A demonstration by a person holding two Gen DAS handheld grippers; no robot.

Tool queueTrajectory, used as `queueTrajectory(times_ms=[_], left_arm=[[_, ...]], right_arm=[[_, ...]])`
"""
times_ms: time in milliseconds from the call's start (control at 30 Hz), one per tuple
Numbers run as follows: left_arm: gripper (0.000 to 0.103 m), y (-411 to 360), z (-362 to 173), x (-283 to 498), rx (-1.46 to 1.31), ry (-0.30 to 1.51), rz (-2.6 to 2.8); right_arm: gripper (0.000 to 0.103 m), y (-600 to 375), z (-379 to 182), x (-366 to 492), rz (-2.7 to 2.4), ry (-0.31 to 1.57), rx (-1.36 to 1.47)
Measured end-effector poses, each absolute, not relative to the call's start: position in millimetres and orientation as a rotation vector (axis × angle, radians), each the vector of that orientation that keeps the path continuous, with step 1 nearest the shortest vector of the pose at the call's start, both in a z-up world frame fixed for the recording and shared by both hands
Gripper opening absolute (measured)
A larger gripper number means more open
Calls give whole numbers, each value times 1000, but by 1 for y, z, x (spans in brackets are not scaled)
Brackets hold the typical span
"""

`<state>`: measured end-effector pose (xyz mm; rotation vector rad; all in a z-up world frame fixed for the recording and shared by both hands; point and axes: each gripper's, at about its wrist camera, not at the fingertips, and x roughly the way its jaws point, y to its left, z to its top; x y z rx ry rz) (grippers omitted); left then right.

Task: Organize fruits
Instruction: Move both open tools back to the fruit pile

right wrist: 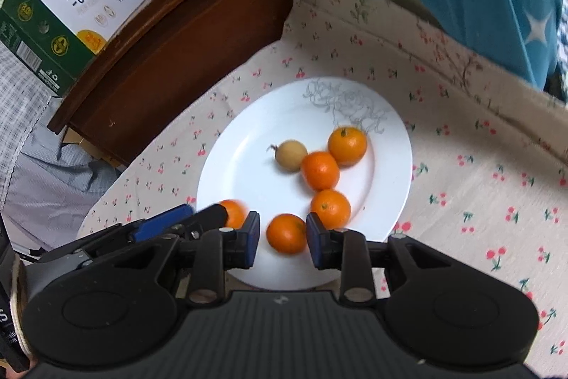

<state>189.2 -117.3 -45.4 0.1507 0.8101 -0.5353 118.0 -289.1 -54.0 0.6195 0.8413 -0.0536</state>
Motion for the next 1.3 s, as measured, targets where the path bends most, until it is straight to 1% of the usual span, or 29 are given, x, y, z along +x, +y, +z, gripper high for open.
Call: queueTrajectory(times_ms=[33,100,167,200,700,800,1300], left_arm=[[68,-118,-44,188,163,799,-517],[71,-117,-40,188,174,794,-508],[79,-116,-38,188,178,796,-488],[80,-116,-37,188,183,796,-476],[84,-110,-25,164,234,789,-420],[84,-105,-24,159,227,793,-411],[85,-71,-22,120,182,812,-394]], right_arm=[[30,-288,-52,117,-57,831,604],[30,-287,-49,116,-56,820,583],[30,-286,-47,115,-55,813,566],[30,-286,-46,114,-57,810,557],[33,-279,-41,100,-42,808,509],[34,-277,-40,97,-39,807,500],[34,-263,-40,68,0,811,465]])
